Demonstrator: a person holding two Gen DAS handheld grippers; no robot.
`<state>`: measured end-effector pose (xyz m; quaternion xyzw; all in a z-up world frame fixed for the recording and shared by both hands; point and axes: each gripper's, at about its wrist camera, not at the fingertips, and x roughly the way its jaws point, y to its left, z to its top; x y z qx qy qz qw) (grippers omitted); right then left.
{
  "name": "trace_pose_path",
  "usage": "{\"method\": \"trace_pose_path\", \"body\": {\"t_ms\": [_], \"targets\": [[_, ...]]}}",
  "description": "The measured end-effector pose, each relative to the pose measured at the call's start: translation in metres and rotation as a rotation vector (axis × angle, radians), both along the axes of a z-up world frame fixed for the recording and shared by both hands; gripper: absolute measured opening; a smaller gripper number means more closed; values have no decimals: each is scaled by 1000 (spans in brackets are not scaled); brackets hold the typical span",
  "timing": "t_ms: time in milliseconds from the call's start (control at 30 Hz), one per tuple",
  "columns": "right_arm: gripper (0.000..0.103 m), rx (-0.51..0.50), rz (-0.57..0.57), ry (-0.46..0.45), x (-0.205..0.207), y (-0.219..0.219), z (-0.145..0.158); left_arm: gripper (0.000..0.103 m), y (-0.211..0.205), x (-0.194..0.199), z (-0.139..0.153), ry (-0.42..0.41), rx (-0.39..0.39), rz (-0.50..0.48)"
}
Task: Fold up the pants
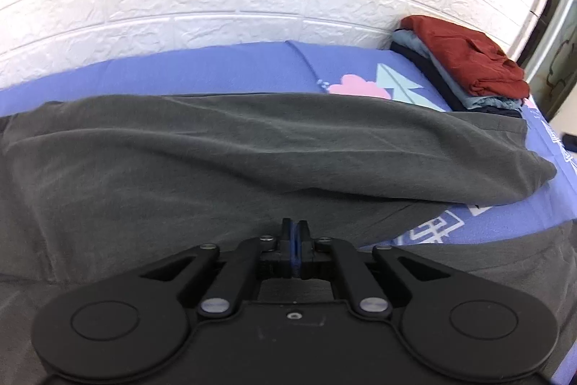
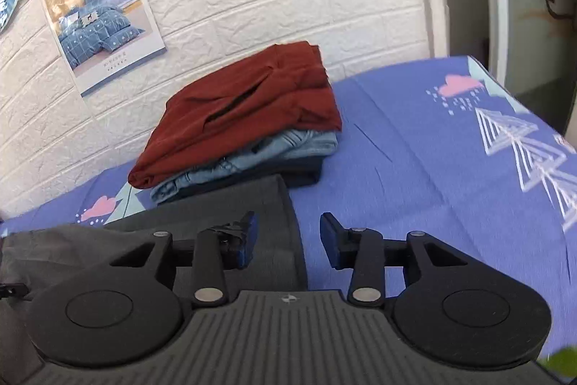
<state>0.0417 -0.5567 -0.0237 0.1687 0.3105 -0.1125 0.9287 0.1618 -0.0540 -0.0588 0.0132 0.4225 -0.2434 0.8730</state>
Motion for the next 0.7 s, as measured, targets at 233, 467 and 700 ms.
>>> {"method": "trace_pose_path", "body": {"t_ms": [233, 467, 700], "targets": [[70, 17, 73, 14, 44, 4, -34, 37, -16, 2, -5, -17, 11, -16], [72, 46, 149, 26, 52, 6, -45, 52, -25, 11, -10, -4, 1, -24], [3, 130, 142, -236, 28, 3, 6, 0, -31, 19, -13, 18, 0, -38]]}}
